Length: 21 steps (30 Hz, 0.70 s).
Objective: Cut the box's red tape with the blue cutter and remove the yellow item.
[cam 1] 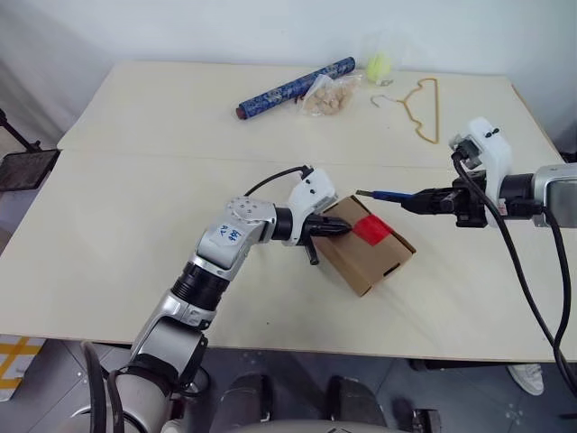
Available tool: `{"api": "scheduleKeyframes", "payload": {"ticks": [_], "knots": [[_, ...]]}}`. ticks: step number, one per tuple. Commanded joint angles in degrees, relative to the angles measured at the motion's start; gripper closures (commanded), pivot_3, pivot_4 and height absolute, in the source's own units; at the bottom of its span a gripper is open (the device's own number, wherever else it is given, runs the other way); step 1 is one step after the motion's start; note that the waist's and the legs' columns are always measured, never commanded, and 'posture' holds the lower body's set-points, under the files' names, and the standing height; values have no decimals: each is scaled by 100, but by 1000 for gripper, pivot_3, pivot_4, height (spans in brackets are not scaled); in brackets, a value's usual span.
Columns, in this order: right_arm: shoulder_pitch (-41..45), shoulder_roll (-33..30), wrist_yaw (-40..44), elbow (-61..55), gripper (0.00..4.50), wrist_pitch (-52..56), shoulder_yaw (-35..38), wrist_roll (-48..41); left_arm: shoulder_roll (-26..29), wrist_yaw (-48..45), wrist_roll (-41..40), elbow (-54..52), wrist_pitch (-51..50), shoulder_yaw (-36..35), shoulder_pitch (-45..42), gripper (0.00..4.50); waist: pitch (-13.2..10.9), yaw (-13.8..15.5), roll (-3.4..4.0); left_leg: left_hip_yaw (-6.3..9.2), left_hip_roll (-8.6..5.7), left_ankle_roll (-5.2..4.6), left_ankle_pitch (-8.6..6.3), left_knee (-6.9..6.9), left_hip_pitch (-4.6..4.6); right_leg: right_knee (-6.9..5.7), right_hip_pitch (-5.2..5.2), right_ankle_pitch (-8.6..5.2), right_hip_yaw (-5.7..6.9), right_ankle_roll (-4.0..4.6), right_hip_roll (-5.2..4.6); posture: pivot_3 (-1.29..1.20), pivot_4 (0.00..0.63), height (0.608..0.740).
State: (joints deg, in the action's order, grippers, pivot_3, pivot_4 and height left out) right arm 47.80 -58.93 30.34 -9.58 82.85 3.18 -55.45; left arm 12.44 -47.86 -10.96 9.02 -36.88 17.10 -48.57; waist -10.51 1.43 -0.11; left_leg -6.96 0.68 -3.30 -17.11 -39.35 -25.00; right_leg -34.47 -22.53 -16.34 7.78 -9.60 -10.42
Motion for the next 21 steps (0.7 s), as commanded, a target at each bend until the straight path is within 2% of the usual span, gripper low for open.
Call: {"api": "scheduleKeyframes", "payload": {"ticks": [1, 13, 21], "knots": [[-202, 182, -142, -113, 4397, 29, 349, 141, 90, -91, 39, -163, -53, 110, 62, 4500, 0, 2, -1, -1, -1, 0, 0, 0, 0, -1, 0, 0, 0, 0, 0, 0, 150, 740], [-717, 74, 4, -509, 4397, 110, 414, 381, 130, -78, 22, -189, -142, 136, 42, 4500, 2, 9, 1, 2, -4, 1, 1, -6, 0, -8, 0, 0, 0, 0, 0, 0, 150, 740], [-131, -150, 208, -446, 4397, 950, -64, 364, -46, 259, 284, 211, -311, 299, -123, 4500, 3, 14, 2, 8, 3, 1, 0, -22, 0, -19, 3, 0, -1, 0, -2, 0, 150, 740]]}}
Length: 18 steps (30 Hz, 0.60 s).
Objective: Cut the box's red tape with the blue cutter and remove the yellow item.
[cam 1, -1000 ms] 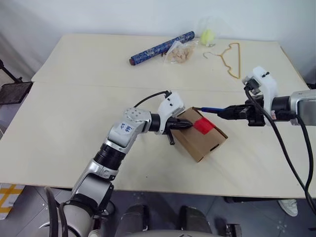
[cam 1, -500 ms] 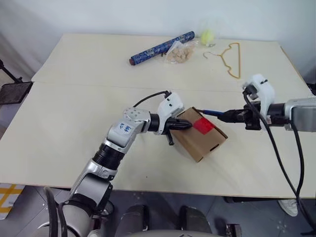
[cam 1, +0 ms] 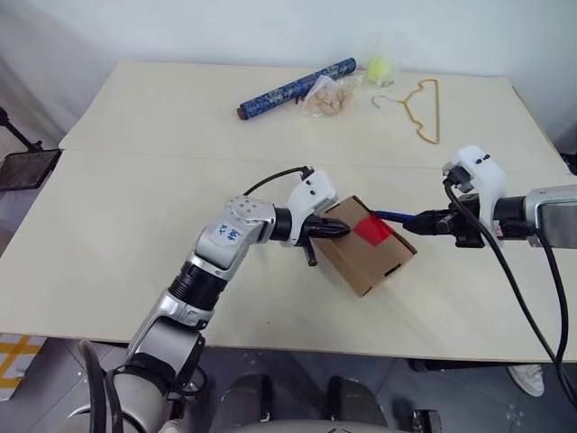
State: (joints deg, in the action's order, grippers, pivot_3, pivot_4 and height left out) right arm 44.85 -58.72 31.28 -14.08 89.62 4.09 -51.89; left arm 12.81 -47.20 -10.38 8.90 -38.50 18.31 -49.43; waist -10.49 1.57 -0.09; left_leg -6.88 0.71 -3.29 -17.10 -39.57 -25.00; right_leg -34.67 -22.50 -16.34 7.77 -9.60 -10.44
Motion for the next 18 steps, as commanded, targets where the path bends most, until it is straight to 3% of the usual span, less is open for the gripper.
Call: {"api": "scheduleKeyframes", "payload": {"ticks": [1, 18], "knots": [[230, -277, 144, 51, 4397, 288, -318, 6, -113, 237, 257, 265, -180, 203, -56, 4500, 1, 1, -1, 2, 0, 0, 0, -3, 0, -1, 2, 0, 0, 0, 0, 0, 150, 740], [1352, -1125, 613, 909, 4397, 288, -1977, -492, -202, 183, 575, 475, -396, 714, 4, 4500, 15, 1, 2, 6, 6, -6, -2, -42, -1, -19, 7, 2, -9, 5, -10, 0, 150, 740]]}}
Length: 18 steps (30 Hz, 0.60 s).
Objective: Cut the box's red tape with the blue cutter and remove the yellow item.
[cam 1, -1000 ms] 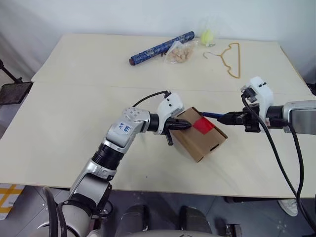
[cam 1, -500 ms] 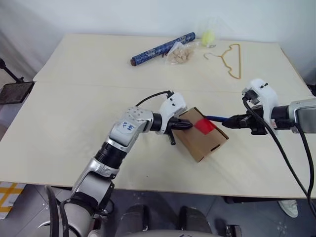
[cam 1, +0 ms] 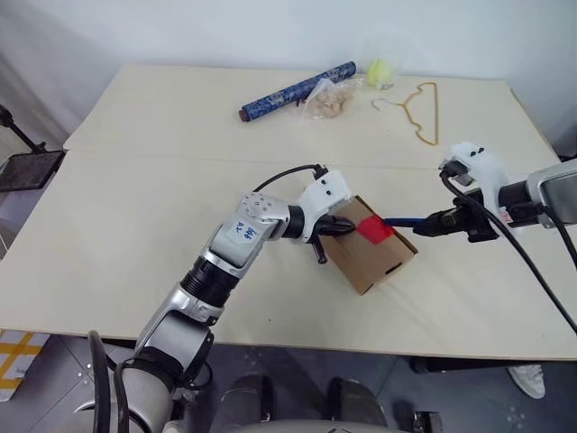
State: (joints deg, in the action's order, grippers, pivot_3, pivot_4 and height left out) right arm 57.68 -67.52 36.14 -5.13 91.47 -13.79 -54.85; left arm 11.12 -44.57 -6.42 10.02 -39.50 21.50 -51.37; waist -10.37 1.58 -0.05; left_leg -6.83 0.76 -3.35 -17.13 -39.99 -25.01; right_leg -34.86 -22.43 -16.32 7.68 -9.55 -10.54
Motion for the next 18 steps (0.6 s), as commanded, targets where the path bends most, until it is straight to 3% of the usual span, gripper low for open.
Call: {"api": "scheduleKeyframes", "payload": {"ticks": [1, 12, 18], "knots": [[74, -291, 133, 31, 4397, 103, -228, -265, -53, -85, 172, 406, -297, 394, 208, 4500, 5, -1, -2, 0, 0, 0, 0, 0, 0, 1, 0, 0, 1, 0, 0, 0, 150, 740], [-348, -1114, 105, -164, 4397, 103, -87, -981, -21, -128, 233, 587, -179, 397, 281, 4500, 22, -1, -3, 0, 0, -3, -2, -1, 1, 9, 5, 0, 2, 1, -4, 0, 150, 740], [-987, -1033, 207, -216, 4397, -353, 1497, -710, -101, -241, -120, 526, 482, -197, 246, 4500, 23, -5, -3, -4, 1, -4, -2, -1, -4, 13, 2, 1, 0, 3, -5, 0, 150, 740]]}}
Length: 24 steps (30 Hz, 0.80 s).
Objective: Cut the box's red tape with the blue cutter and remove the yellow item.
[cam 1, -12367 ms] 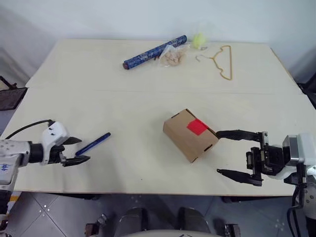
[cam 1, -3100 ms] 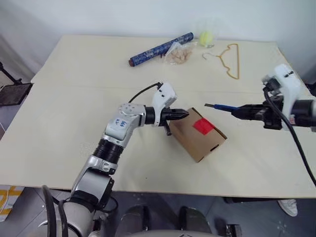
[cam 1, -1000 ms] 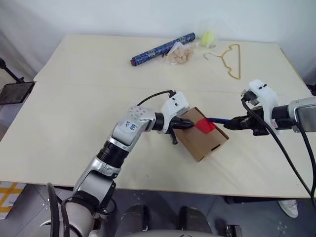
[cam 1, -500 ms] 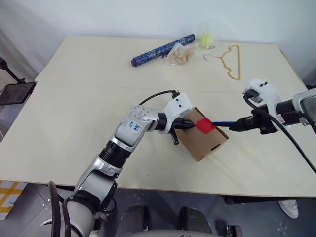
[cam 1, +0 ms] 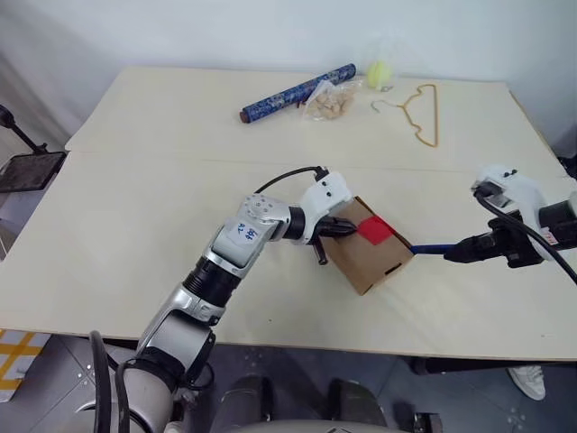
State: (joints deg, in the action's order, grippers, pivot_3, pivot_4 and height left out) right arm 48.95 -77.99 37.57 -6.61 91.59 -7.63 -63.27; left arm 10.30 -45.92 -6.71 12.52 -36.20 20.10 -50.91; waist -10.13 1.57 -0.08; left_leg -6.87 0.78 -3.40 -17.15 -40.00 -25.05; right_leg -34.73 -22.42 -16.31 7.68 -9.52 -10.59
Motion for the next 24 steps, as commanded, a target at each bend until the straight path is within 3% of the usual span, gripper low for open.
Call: {"api": "scheduleKeyframes", "payload": {"ticks": [1, 4, 8, 11, 14, 18, 24], "knots": [[-295, 23, 70, 2, 4397, -535, 1206, 214, -16, -215, -213, 229, 295, -213, 183, 4500, 0, -7, 0, -2, 0, 0, 0, -1, -1, -1, -1, 0, -1, 1, 0, 0, 150, 740], [-729, 78, 217, 31, 4397, -908, 1841, 391, 5, -430, -427, 210, 515, -481, 140, 4500, 0, -12, 0, -6, 0, -1, 1, -1, -4, -4, -7, 1, 0, 1, 1, 0, 150, 740], [-2041, 456, 1029, 26, 4397, -2075, 3599, 723, 279, -1046, -955, 35, 961, -1040, 107, 4500, -3, -6, -4, -5, 2, 0, 2, 5, -12, -5, -15, 1, 5, 0, 8, 0, 150, 740], [-2666, 1054, 1092, 501, 4397, -3103, 4260, 1222, 675, -1566, -1229, -73, 1147, -1307, 167, 4500, -2, -12, -2, -12, -2, 0, 2, 8, -5, -14, -15, 2, 4, -1, 10, 0, 150, 740], [-3094, 1463, 1112, 1035, 4397, -4304, 4197, 1985, 1039, -1820, -1261, -26, 1303, -1440, 221, 4500, -3, -11, -3, -17, -16, 0, 2, 4, -2, -11, -9, 2, 1, -2, 14, 0, 150, 740], [-3358, 2040, 830, 1852, 4397, -6354, 3536, 3344, 1617, -2045, -1330, -137, 1368, -1708, 498, 4500, -3, -59, -2, -28, -20, -1, 3, 5, 5, -11, -10, 2, -8, -2, 15, 0, 150, 740], [-3282, 2731, 701, 2777, 4397, -7474, 2995, 4058, 2187, -2030, -1367, -572, 1475, -2052, 1399, 4500, -5, -179, 5, -27, -8, 6, 7, 15, 21, -24, -8, 2, -13, -2, 16, 0, 150, 740]]}}
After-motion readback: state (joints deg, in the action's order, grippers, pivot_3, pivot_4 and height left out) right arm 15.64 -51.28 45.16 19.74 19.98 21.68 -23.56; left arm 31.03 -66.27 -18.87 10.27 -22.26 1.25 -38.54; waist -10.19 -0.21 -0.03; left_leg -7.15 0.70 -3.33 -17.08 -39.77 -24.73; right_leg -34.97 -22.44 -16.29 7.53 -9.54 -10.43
